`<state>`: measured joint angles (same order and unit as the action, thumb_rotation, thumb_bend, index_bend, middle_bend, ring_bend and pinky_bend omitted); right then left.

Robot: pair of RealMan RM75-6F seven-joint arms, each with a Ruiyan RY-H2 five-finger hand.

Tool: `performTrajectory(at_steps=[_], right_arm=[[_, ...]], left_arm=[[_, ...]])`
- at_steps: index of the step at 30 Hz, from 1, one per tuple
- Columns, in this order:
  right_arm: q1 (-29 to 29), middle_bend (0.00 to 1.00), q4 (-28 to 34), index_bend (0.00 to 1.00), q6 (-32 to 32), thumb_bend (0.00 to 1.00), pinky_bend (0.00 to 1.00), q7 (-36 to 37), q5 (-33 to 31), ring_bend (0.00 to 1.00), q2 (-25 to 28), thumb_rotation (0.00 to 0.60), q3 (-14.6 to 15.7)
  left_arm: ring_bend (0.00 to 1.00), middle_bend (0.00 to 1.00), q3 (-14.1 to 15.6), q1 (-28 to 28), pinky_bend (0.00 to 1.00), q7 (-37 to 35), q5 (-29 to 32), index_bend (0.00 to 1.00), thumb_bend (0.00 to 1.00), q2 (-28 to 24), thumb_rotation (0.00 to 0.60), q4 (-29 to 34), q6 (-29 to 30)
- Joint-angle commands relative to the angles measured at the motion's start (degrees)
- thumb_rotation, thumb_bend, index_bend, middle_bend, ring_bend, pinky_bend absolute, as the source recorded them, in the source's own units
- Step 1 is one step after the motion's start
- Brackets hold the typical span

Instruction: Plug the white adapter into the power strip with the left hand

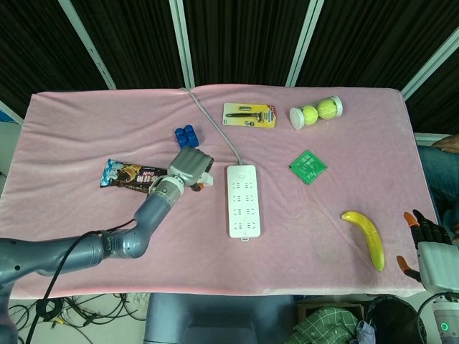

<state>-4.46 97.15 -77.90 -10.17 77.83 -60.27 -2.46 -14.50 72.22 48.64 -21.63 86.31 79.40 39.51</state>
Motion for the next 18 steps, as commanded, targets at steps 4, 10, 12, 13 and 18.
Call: performTrajectory(at_steps=[4, 10, 12, 13, 18], right_arm=[[-0.04, 0.05, -0.01, 0.02, -0.25, 0.2, 0.14, -0.68, 0.05, 0.12, -0.23, 0.6, -0.05], [-0.13, 0.05, -0.1, 0.02, -0.07, 0.2, 0.14, -0.94, -0.71, 0.12, -0.39, 0.6, -0.32], [-0.14, 0.05, -0.11, 0.02, -0.13, 0.2, 0.14, -1.1, -0.91, 0.12, -0.37, 0.6, -0.44], [-0.12, 0.05, -0.1, 0.02, -0.18, 0.2, 0.14, -1.11, -0.96, 0.12, -0.36, 0.6, -0.47], [-0.17, 0.05, -0.04, 0.02, 0.01, 0.2, 0.14, -1.1, -0.83, 0.12, -0.28, 0.6, -0.31]], left_arm=[[0.37, 0.59, 5.9, 14.11, 0.37, 7.66, 21.01, 0.59, 0.45, -0.5, 0.6, -9.52, -9.57], [0.37, 0.59, 8.44, 18.67, 0.37, 6.32, 24.97, 0.59, 0.45, 2.93, 0.6, -16.66, -14.29], [0.37, 0.59, 9.48, 20.02, 0.37, 5.77, 25.51, 0.6, 0.45, 4.35, 0.6, -18.99, -15.59], [0.37, 0.59, 9.89, 20.58, 0.37, 5.56, 25.69, 0.6, 0.45, 4.9, 0.6, -19.81, -16.04], [0.37, 0.59, 12.23, 23.33, 0.37, 4.07, 26.98, 0.6, 0.45, 7.77, 0.6, -23.51, -18.15]])
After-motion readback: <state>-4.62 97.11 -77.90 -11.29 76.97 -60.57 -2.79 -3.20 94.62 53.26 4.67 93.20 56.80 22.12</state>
